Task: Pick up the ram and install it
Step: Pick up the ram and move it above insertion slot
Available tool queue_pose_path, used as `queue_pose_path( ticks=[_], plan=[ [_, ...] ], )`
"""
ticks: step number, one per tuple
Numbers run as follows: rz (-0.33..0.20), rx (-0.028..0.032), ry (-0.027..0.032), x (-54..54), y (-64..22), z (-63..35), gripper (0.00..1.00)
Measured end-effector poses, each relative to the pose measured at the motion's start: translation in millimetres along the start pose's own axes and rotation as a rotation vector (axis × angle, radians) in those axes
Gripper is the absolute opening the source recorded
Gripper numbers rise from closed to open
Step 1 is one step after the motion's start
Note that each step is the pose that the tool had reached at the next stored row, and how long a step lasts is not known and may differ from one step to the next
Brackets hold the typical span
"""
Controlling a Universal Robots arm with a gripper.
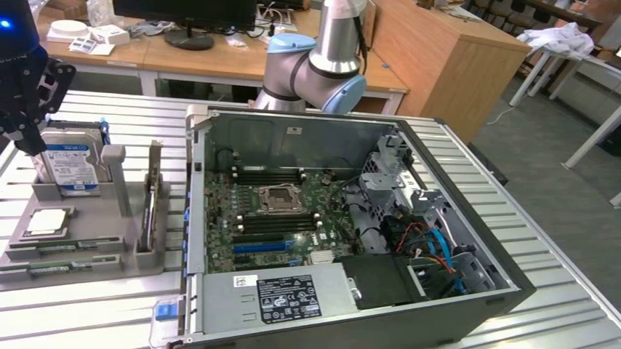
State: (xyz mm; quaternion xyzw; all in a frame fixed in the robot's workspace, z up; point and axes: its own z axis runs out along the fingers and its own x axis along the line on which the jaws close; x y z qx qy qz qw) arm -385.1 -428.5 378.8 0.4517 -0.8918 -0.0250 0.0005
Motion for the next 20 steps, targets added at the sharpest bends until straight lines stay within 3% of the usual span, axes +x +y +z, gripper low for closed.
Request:
queue_pose_path(
  ticks=[20],
  plan=[
    [-0.363, -0.0079, 0.0164, 0.0, -0.1, 2.4, 0.11]
  ],
)
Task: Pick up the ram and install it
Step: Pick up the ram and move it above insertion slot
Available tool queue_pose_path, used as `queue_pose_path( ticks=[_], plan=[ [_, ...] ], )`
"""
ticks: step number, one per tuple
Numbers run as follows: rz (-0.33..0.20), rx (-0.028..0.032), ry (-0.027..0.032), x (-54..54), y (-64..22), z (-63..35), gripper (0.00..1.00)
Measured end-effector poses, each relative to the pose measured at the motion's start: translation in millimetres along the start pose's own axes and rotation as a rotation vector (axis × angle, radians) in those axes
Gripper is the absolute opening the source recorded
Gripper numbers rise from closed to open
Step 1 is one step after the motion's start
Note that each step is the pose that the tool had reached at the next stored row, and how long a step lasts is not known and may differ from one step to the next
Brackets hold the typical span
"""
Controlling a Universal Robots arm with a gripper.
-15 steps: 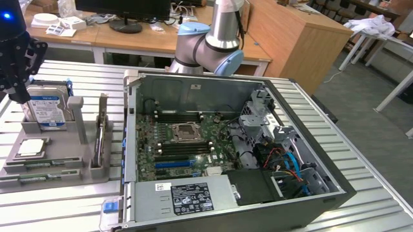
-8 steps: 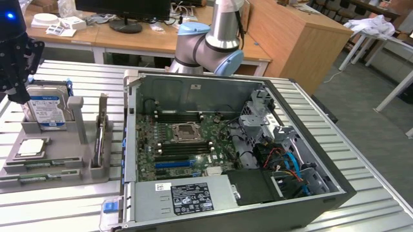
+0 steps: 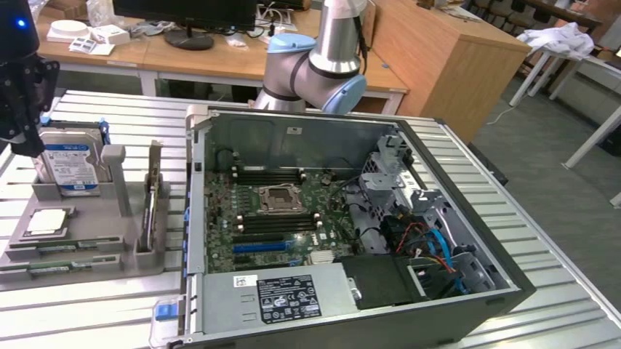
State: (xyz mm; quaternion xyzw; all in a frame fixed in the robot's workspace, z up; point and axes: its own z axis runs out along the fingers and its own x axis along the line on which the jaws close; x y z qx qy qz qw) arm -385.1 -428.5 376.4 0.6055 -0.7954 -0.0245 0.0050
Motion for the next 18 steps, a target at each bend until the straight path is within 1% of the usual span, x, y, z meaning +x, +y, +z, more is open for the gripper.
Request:
queue_pose_path(
  ticks=[10, 11, 18],
  plan=[
    [-0.18, -0.0041, 0.0083, 0.0, 0.0, 1.3, 0.11],
    [-0.189, -0.0042, 0.0086, 0.1, 0.0, 1.2, 0.11],
    [-0.191, -0.0041, 0.0086, 0.0, 0.0, 1.4, 0.11]
  ],
)
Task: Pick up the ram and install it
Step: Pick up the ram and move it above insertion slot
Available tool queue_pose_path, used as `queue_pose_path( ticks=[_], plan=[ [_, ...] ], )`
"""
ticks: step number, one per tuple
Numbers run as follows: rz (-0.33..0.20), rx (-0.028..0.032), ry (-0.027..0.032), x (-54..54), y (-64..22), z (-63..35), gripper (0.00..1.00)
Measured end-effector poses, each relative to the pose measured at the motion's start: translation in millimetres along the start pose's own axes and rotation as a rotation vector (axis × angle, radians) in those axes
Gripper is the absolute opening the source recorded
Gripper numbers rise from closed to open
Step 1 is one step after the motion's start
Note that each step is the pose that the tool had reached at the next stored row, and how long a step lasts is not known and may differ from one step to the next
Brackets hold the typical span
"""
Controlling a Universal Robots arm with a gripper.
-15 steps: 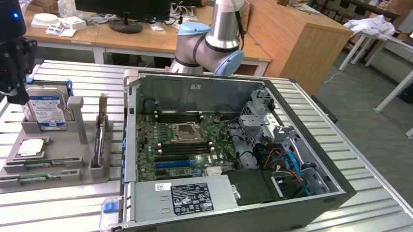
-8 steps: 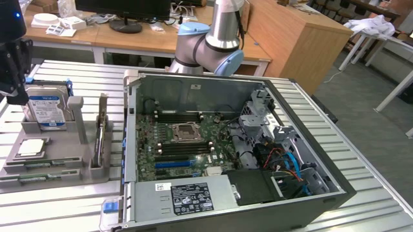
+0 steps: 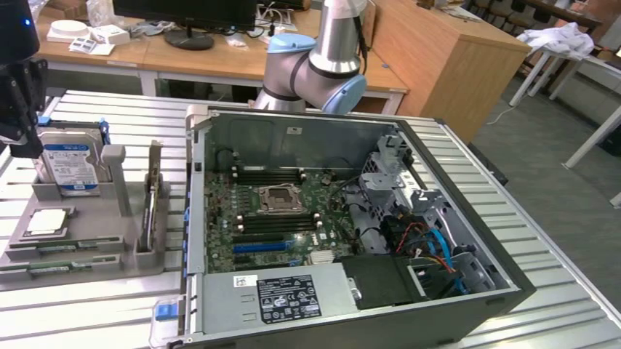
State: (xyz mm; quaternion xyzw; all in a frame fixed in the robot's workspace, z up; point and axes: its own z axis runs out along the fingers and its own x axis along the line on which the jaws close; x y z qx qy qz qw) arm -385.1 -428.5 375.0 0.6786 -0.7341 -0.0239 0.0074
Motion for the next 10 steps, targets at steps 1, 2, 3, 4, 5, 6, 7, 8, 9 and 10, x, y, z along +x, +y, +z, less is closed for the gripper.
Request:
queue_pose_path(
  ticks=[1, 2, 3, 4, 5, 6, 7, 8, 9, 10],
  plan=[
    [-0.001, 0.0, 0.0001, 0.0, 0.0, 0.1, 0.11],
    [-0.003, 0.0001, 0.0001, -0.1, -0.3, 0.1, 0.11],
    [-0.005, -0.0001, 0.0002, -0.2, -0.9, 0.1, 0.11],
    [-0.008, -0.0002, 0.0004, -0.2, -1.7, 0.0, 0.11],
    [-0.01, -0.0001, 0.0004, -0.2, -2.7, 0.0, 0.11],
    [-0.014, -0.0003, 0.0006, -0.2, -3.8, 0.0, 0.11],
    [-0.018, -0.0003, 0.0008, -0.2, -4.9, -0.1, 0.11],
    [-0.022, -0.0005, 0.001, -0.2, -5.8, -0.1, 0.11],
    [-0.025, -0.0005, 0.0012, -0.2, -6.6, -0.2, 0.11],
    [-0.029, -0.0006, 0.0012, -0.2, -7.3, -0.2, 0.11]
  ],
)
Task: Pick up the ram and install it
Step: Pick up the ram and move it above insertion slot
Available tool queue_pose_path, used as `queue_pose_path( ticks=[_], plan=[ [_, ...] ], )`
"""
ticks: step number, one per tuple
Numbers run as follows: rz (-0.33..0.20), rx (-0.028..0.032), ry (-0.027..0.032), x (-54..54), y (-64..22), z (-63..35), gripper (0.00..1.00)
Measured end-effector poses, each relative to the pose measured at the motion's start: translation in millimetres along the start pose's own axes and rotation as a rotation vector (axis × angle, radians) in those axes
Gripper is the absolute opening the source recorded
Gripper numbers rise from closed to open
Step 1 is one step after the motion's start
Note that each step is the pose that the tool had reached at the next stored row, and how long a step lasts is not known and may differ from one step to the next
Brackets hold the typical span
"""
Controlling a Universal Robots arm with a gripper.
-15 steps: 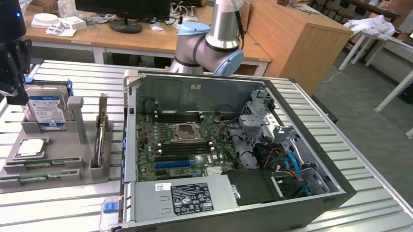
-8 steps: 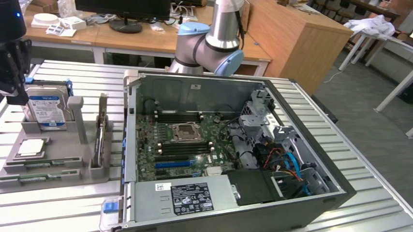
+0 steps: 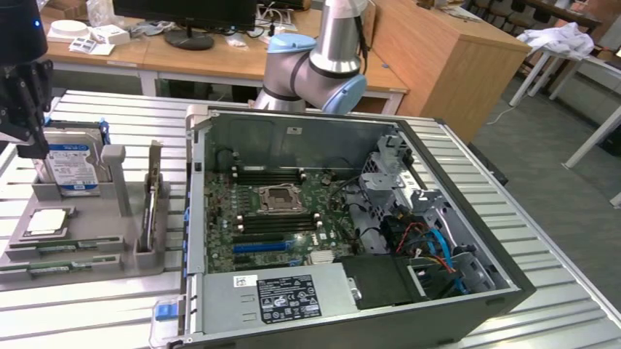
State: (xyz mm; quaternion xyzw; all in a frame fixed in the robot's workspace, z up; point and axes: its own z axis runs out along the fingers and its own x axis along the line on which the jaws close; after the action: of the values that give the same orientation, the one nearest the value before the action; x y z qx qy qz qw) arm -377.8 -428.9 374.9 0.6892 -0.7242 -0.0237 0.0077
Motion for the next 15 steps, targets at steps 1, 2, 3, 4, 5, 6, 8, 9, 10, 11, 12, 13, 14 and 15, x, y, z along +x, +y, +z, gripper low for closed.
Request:
queue_pose_path(
  ticks=[1, 2, 3, 4, 5, 6, 8, 9, 10, 11, 12, 13, 14, 15],
  plan=[
    [-0.002, -0.0001, 0.0001, 0.0, -0.1, 0.0, 0.11],
    [-0.003, -0.0001, 0.0002, 0.0, -0.1, 0.0, 0.11],
    [-0.003, -0.0001, 0.0002, 0.0, -0.1, 0.0, 0.11],
    [-0.003, -0.0001, 0.0002, 0.0, -0.2, 0.0, 0.11],
    [-0.003, -0.0001, 0.0002, 0.0, -0.2, 0.0, 0.11],
    [-0.003, -0.0001, 0.0002, 0.0, -0.2, 0.0, 0.11],
    [-0.003, -0.0001, 0.0001, 0.0, -0.3, 0.0, 0.11],
    [-0.003, 0.0001, 0.0001, 0.0, -0.7, 0.0, 0.11],
    [-0.003, -0.0002, 0.0, 0.0, -0.9, 0.0, 0.11],
    [-0.004, 0.0, -0.0007, 0.0, -0.9, 0.0, 0.11],
    [-0.005, 0.0008, -0.0013, 0.0, -0.9, -0.1, 0.11],
    [-0.006, 0.0018, -0.0019, -0.1, -1.0, -0.1, 0.11],
    [-0.007, 0.002, -0.002, -0.1, -1.0, -0.1, 0.11],
    [-0.008, 0.002, -0.0019, -0.1, -1.0, -0.1, 0.11]
  ],
)
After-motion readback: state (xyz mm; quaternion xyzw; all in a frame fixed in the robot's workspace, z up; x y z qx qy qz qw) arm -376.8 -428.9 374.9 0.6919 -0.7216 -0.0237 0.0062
